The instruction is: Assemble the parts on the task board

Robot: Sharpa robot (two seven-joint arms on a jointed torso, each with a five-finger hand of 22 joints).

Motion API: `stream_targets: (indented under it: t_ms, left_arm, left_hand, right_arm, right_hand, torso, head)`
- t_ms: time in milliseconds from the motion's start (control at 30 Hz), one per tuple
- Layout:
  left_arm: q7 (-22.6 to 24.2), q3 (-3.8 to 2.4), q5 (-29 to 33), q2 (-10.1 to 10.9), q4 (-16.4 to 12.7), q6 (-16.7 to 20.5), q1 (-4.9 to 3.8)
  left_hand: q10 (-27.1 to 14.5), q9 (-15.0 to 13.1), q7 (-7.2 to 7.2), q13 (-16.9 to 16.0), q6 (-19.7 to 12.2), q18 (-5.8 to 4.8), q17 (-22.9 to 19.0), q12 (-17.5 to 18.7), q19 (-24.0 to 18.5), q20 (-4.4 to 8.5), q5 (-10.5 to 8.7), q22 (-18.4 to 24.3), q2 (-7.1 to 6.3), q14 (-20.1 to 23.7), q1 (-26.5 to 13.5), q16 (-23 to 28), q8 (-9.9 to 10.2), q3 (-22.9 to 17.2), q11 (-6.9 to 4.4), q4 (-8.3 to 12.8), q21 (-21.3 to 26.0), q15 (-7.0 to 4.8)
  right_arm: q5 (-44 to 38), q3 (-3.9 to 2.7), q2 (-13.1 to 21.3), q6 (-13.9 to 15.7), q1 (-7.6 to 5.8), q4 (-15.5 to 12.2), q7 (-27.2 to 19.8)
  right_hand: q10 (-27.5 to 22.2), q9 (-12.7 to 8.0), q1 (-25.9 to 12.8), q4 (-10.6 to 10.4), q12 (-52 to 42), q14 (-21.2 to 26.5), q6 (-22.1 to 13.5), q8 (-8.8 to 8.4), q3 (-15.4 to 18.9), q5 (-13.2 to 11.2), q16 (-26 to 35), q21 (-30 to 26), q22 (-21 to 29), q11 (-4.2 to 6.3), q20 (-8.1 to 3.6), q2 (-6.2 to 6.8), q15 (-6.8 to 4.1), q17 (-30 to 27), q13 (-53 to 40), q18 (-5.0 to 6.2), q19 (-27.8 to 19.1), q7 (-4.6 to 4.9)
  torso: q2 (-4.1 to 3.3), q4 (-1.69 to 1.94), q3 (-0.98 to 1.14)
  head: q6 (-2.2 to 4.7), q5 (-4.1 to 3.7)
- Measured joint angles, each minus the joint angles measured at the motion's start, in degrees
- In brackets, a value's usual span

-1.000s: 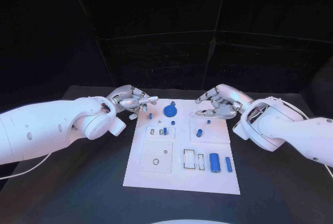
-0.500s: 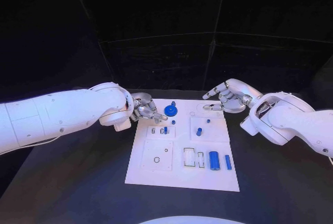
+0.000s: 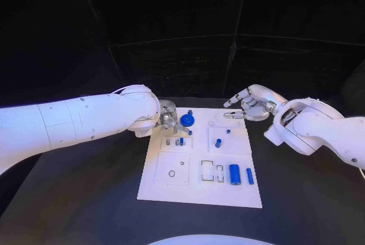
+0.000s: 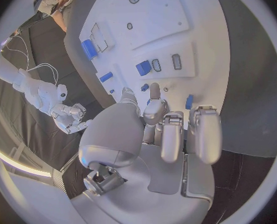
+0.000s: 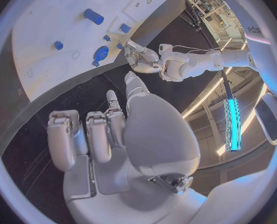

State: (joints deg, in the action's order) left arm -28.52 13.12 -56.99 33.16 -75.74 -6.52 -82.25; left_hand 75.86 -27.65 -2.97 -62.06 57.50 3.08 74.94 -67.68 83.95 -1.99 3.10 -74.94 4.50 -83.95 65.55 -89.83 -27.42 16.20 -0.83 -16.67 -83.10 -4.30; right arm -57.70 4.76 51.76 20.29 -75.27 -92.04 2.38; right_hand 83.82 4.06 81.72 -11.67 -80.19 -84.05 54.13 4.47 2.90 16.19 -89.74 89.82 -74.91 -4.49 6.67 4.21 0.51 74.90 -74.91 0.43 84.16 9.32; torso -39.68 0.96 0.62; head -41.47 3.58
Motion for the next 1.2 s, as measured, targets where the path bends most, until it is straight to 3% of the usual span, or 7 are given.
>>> stream_targets:
  t_ms: [500,1200]
  left_arm:
    - [-1.4,-0.01,-2.9,-4.3,3.0,-4.7,0.27]
    - [-2.1,-0.03,-4.3,-5.1,4.2,-9.5,0.49]
  left_hand:
    - [0.0,-1.0,-0.19,0.0,-0.6,0.01,0.0,0.0,0.0,0.00,0.00,0.0,0.26,0.0,0.3,0.0,-0.6,0.2,0.00,0.2,0.0,0.00]
    - [0.0,-1.8,0.02,-0.1,-0.8,0.01,0.0,0.0,0.0,0.00,0.01,0.0,0.74,0.0,0.7,0.0,-1.0,0.2,0.00,0.2,0.0,0.01]
  right_arm:
    - [-0.4,0.00,-0.7,-0.3,-0.10,1.0,1.0]
    - [-0.5,0.01,-0.9,-0.6,-0.16,1.4,2.0]
  right_hand:
    - [-0.2,0.0,-0.5,-0.2,0.8,0.0,0.0,-0.01,1.1,1.7,0.0,0.0,0.0,0.20,0.00,-0.01,0.00,0.0,0.0,0.00,0.0,0.00]
    - [-0.2,0.0,-0.5,-0.2,0.8,0.0,0.0,-0.02,1.1,1.9,0.0,0.0,0.0,0.20,0.00,-0.01,0.00,0.0,0.0,0.00,0.0,0.00]
  torso:
    - [-0.10,-0.02,-0.02]
    - [-0.08,0.05,-0.04]
  head:
    - [-0.40,0.34]
    - [-0.86,0.43]
